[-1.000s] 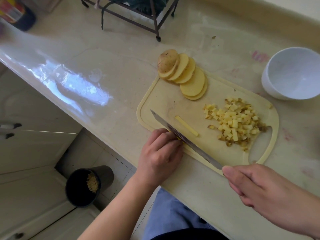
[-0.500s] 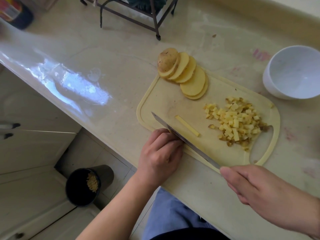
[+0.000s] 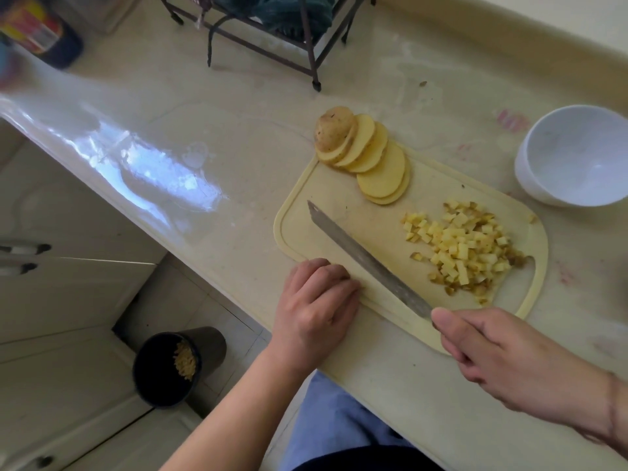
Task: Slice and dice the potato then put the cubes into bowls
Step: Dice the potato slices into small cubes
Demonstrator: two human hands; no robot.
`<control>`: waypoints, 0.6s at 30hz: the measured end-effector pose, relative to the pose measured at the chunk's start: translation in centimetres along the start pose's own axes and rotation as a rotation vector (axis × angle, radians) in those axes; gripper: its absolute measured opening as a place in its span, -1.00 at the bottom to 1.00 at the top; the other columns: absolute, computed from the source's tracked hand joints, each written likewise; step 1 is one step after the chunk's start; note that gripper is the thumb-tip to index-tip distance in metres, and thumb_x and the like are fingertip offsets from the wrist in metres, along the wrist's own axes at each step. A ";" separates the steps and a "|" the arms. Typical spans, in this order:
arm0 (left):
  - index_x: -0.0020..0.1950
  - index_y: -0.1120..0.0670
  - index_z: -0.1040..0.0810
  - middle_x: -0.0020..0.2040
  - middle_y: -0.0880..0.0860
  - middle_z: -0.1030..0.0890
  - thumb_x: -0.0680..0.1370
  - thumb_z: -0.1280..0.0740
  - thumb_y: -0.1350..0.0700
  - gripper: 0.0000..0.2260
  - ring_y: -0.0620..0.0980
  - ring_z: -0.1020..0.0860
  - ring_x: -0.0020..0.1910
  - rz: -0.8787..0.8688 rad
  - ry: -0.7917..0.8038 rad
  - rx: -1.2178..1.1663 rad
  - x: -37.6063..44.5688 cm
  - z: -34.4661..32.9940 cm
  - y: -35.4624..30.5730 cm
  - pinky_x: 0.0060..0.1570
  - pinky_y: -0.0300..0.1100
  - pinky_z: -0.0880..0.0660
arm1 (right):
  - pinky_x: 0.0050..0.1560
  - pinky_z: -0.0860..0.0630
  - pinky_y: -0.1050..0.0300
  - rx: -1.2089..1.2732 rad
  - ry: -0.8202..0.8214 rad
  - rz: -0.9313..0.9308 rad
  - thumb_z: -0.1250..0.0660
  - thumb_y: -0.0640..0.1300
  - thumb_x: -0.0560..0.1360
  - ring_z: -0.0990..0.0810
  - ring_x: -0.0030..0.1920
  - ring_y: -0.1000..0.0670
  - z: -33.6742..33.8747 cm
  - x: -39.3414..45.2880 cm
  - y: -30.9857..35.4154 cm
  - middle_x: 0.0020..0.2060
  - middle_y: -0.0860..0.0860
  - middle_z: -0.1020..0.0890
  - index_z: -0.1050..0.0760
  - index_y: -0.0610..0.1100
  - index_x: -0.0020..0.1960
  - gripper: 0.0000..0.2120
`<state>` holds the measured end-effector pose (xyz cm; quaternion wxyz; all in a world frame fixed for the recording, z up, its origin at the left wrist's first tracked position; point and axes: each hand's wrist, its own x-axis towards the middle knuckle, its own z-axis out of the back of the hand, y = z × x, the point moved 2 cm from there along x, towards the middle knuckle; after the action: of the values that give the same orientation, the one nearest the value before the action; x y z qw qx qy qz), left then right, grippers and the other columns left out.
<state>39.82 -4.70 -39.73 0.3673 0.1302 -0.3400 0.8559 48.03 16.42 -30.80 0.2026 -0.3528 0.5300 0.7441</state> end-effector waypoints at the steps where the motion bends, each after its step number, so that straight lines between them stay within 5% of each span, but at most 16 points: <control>1: -0.10 0.25 -0.72 -0.10 0.17 -0.67 0.49 -0.51 0.31 -0.98 0.17 -0.62 -0.08 0.013 0.001 0.001 -0.1 0.2 0.0 -0.04 0.01 -0.58 | -0.55 -0.21 0.38 -0.033 -0.019 0.033 -0.10 0.30 0.43 -0.23 -0.58 0.15 -0.1 0.0 0.1 -0.57 0.06 -0.30 -0.30 -0.15 -0.35 -0.49; 5: -0.10 0.27 -0.71 -0.09 0.17 -0.68 0.52 -0.46 0.27 -0.93 0.15 -0.62 -0.04 0.023 0.030 -0.059 0.2 0.2 -0.1 -0.05 0.00 -0.60 | -0.39 -0.29 0.15 -0.121 -0.100 0.156 -0.10 0.37 0.41 -0.27 -0.48 0.14 -0.6 -0.9 0.1 -0.53 0.06 -0.32 -0.29 -0.12 -0.37 -0.45; 14: -0.06 0.25 -0.71 -0.06 0.15 -0.67 0.63 -0.35 0.15 -0.79 0.11 -0.60 -0.02 -0.018 0.075 -0.177 1.9 0.0 0.4 -0.07 0.00 -0.60 | -0.40 -0.26 0.20 -0.277 -0.275 0.210 -0.01 0.43 0.43 -0.31 -0.48 0.10 -1.1 -2.7 -0.6 -0.55 0.10 -0.32 -0.26 -0.07 -0.40 -0.42; 18: -0.09 0.19 -0.60 -0.13 0.10 -0.57 0.49 -0.34 0.27 -0.95 0.05 -0.52 -0.10 0.052 -0.023 -0.253 1.0 3.4 0.0 -0.13 -0.06 -0.51 | -0.35 -0.37 0.10 -0.498 -0.356 0.180 0.08 0.44 0.45 -0.41 -0.45 0.08 -1.6 -3.6 0.0 -0.49 0.07 -0.42 -0.30 -0.02 -0.35 -0.44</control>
<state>39.04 -6.45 -36.74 0.3543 0.0839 -0.4526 0.8140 50.97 15.18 -28.45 0.1333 -0.2075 0.3169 0.9158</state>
